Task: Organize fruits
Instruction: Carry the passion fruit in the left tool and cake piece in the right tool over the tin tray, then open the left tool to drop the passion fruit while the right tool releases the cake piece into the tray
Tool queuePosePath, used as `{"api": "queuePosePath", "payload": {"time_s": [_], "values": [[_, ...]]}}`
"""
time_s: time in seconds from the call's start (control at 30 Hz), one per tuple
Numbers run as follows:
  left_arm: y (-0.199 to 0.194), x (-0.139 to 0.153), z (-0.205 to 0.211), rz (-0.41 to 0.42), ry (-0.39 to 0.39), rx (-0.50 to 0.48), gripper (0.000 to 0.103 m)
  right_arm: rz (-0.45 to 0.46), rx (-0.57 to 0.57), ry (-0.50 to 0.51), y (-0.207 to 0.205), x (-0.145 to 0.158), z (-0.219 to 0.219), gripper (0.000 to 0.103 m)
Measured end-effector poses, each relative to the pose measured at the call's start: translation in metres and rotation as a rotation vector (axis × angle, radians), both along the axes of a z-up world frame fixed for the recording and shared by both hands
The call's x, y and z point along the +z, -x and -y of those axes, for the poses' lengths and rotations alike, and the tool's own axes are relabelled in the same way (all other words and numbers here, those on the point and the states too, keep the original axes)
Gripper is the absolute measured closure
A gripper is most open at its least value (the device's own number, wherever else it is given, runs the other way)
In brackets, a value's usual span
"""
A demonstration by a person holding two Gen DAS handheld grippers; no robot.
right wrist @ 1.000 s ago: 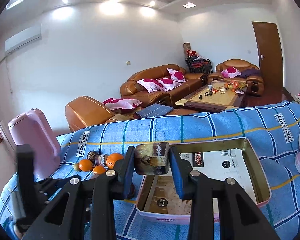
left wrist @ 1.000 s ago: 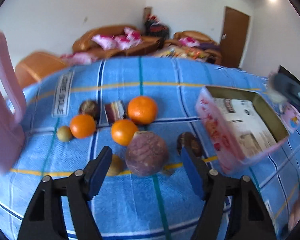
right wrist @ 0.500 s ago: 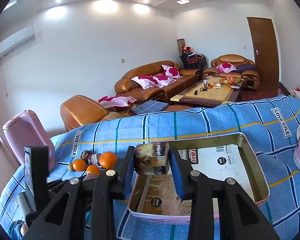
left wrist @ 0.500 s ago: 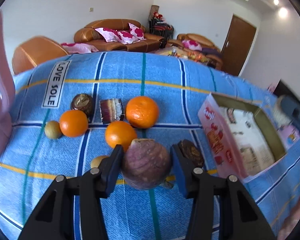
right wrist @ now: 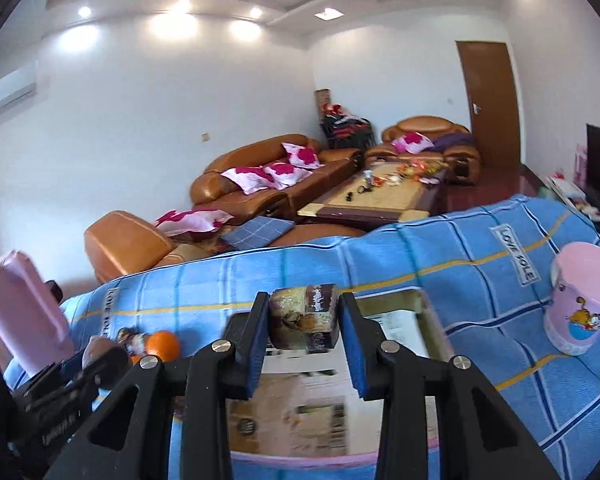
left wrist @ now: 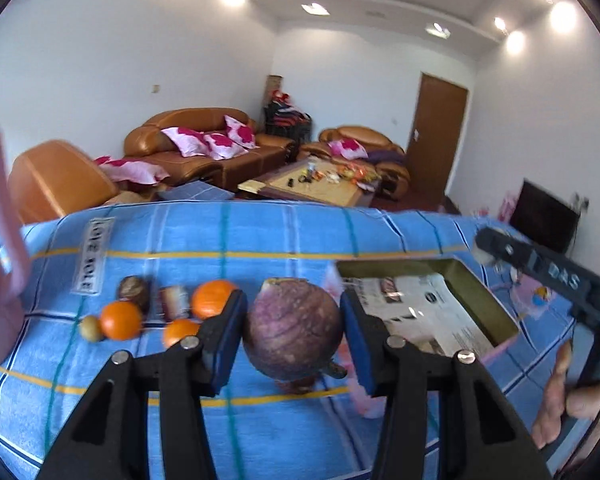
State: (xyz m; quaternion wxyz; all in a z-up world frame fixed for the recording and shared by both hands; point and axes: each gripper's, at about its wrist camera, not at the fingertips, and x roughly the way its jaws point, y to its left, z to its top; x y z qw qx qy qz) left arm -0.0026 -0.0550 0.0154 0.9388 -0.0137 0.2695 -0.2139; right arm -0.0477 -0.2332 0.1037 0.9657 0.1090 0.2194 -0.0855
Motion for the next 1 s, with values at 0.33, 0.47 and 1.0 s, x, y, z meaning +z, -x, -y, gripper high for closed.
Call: {"api": "queuePosePath", "payload": {"time_s": [0.33, 0.47, 1.0], "values": [[-0.004, -0.006, 0.084, -0.086, -0.059, -0.057, 0.053, -0.161, -0.042, -0.051, -0.023, -0.027, 0.027, 0.066], [-0.002, -0.016, 0.095, -0.095, -0.083, -0.061, 0.053, -0.203, -0.033, -0.080, -0.026, -0.035, 0.028, 0.066], [0.001, -0.027, 0.100, -0.104, -0.150, -0.070, 0.053, -0.306, -0.029, -0.138, -0.037, -0.058, 0.025, 0.066]]}}
